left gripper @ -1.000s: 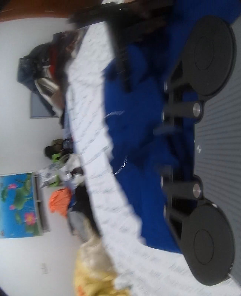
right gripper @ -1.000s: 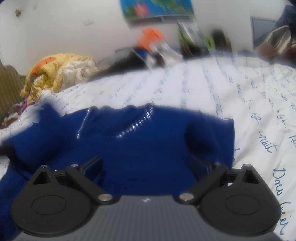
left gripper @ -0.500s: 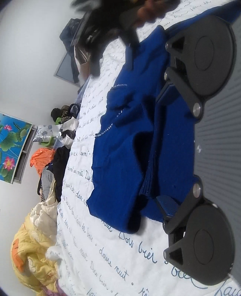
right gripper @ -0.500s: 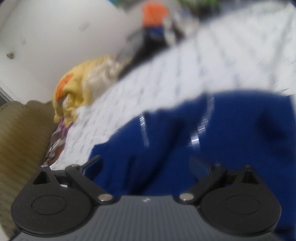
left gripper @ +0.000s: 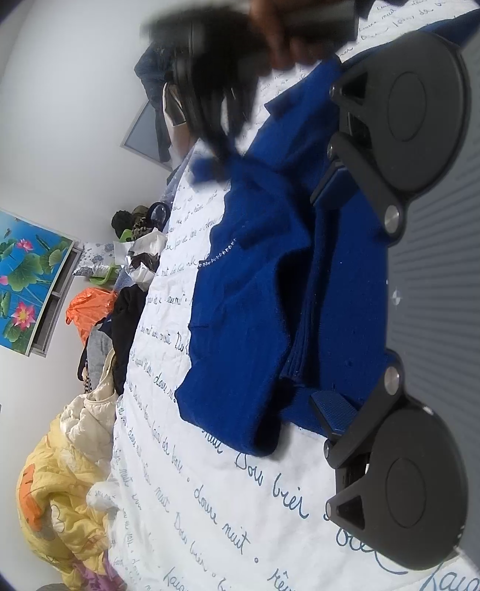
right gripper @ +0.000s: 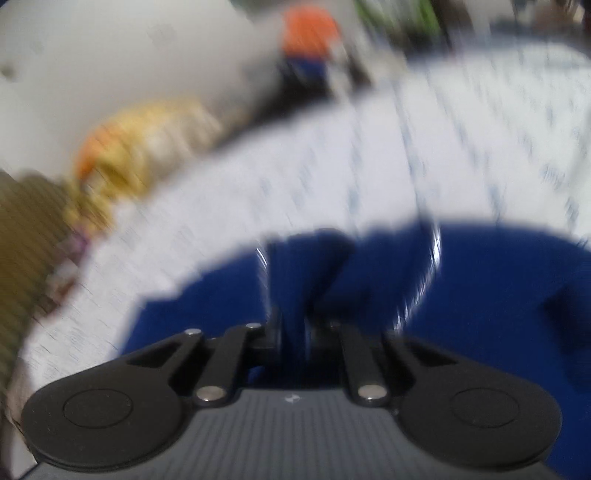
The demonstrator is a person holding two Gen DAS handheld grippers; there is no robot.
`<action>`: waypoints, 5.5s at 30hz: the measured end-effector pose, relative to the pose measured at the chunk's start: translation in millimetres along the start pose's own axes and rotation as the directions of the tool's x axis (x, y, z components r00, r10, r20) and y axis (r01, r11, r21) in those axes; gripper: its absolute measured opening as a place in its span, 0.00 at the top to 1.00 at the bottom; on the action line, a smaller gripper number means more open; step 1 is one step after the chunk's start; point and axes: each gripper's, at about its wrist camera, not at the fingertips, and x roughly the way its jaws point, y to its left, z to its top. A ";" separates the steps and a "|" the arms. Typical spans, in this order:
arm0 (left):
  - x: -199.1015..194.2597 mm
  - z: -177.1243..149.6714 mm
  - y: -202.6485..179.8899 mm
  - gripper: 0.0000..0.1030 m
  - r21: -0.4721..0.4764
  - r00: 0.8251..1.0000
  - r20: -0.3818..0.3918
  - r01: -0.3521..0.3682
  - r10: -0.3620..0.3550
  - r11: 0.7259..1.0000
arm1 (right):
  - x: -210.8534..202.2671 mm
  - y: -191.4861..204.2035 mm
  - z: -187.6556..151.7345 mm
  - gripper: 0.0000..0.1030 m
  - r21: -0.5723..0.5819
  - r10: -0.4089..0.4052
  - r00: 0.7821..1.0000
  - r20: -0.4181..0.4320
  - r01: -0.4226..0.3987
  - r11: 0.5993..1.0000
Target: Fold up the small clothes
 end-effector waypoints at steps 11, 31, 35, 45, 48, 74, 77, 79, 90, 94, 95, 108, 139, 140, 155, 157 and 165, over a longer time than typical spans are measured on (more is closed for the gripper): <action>3.4 -0.1 -1.7 0.00 0.009 1.000 -0.008 0.000 0.000 1.000 | -98.1 -151.4 -37.6 0.21 0.354 0.019 0.991 0.136 -0.066 0.933; 7.5 1.0 -1.4 0.00 -0.001 0.999 -0.029 -0.022 0.021 1.000 | -80.4 -143.8 -42.8 0.91 0.234 -0.078 0.997 0.012 0.072 0.970; 2.6 1.5 -4.6 0.00 0.030 0.998 -0.032 -0.050 0.051 0.998 | -117.6 -136.1 -47.6 0.46 0.310 -0.089 0.993 0.078 0.060 0.949; -108.4 -25.2 52.0 0.00 -0.118 0.986 -0.164 0.024 -0.043 0.993 | -217.6 -111.9 -174.4 0.12 0.246 0.013 0.999 -0.047 -0.001 0.969; -129.6 -47.1 63.9 0.00 -0.243 0.964 -0.208 0.113 -0.166 0.963 | -236.3 -110.9 -204.8 0.12 0.349 0.162 0.984 -0.078 -0.125 0.929; -191.0 -89.4 52.1 0.93 -0.041 0.856 -0.486 0.177 -0.175 0.983 | -286.1 -50.7 -261.5 0.97 0.152 0.087 0.919 -0.383 -0.030 0.988; -182.4 -93.2 61.8 0.87 -0.054 0.855 -0.487 0.176 -0.179 0.983 | -285.4 -55.9 -265.1 0.97 0.165 0.121 0.923 -0.365 -0.064 0.984; -181.1 -84.0 57.2 0.82 -0.022 0.864 -0.479 0.163 -0.154 0.986 | -285.2 -59.9 -262.8 0.93 0.179 0.132 0.921 -0.368 -0.069 0.981; -39.0 -4.3 -56.8 0.21 0.254 0.995 -0.102 0.025 0.001 0.967 | -168.1 -21.0 -123.7 0.37 -0.021 -0.087 0.996 0.032 0.087 0.996; 22.1 -24.2 -73.5 0.17 0.308 0.982 -0.147 -0.073 0.123 0.949 | -98.3 -7.4 -117.7 0.32 -0.080 -0.239 0.970 0.050 0.242 0.967; 14.1 -32.4 -66.7 0.04 0.349 0.983 -0.106 -0.101 0.146 0.932 | -95.9 -4.1 -122.2 0.32 -0.126 -0.276 0.959 0.065 0.283 0.951; -41.7 -37.8 -47.7 0.04 0.356 0.983 -0.107 -0.103 0.151 0.929 | -149.7 8.5 -164.5 0.19 -0.257 -0.407 0.911 0.075 0.412 0.874; -78.2 -81.5 -40.2 0.00 0.321 0.983 -0.125 -0.091 0.137 0.943 | -168.2 21.2 -237.0 0.00 -0.352 -0.307 0.948 0.082 0.316 0.881; -78.2 -81.5 -40.1 0.00 0.321 0.983 -0.125 -0.091 0.137 0.943 | -168.5 21.3 -237.4 0.00 -0.352 -0.307 0.948 0.082 0.316 0.881; -78.7 -81.3 -40.5 0.00 0.320 0.983 -0.125 -0.090 0.136 0.943 | -165.3 22.0 -236.7 0.00 -0.342 -0.319 0.943 0.093 0.331 0.880; -78.7 -81.5 -40.1 0.00 0.320 0.983 -0.125 -0.089 0.135 0.943 | -164.5 22.0 -237.0 0.00 -0.345 -0.321 0.942 0.094 0.333 0.878; -79.5 -81.4 -40.4 0.00 0.320 0.983 -0.125 -0.089 0.136 0.943 | -163.9 22.4 -237.1 0.00 -0.345 -0.321 0.942 0.094 0.333 0.877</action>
